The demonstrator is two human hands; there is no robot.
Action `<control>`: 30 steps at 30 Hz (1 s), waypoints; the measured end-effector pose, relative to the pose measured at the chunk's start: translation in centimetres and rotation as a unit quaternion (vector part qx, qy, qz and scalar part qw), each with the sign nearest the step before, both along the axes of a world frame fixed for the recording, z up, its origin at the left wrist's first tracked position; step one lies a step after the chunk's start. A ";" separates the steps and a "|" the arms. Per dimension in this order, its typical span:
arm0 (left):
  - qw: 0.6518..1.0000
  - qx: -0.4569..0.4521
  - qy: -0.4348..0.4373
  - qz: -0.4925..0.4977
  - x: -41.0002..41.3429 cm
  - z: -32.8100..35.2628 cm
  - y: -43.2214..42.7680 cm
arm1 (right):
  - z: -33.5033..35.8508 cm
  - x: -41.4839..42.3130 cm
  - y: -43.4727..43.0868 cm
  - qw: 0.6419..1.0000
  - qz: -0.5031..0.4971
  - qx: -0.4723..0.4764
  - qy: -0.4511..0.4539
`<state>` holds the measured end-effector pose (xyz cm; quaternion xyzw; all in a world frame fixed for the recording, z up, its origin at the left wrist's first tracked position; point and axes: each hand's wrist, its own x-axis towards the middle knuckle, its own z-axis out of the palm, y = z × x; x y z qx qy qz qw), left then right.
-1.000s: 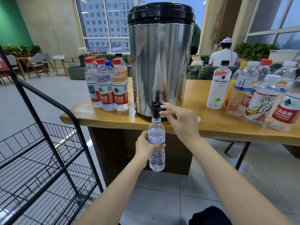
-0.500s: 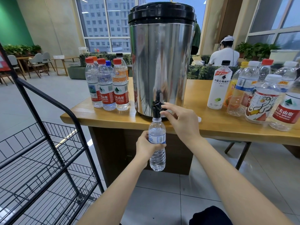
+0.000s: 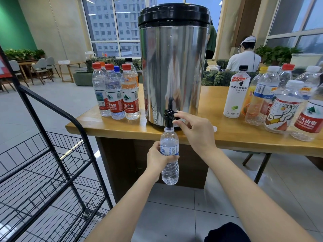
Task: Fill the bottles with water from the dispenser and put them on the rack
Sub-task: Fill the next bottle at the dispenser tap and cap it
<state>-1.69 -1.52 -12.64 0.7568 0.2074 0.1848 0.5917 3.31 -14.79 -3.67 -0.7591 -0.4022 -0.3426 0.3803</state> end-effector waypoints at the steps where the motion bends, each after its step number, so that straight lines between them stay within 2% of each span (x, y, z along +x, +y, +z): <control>1: 1.000 -0.001 -0.001 0.000 0.0 0.0 0.0 | 0.0 0.0 0.0 1.000 -0.001 -0.001 0.000; 20: 1.000 -0.005 -0.007 0.009 0.1 -0.3 0.0 | 0.0 0.3 0.0 1.000 -0.007 -0.017 -0.013; 30: 1.000 -0.004 -0.014 0.010 0.1 -0.3 0.0 | 0.8 1.1 -0.2 0.995 -0.014 -0.039 -0.095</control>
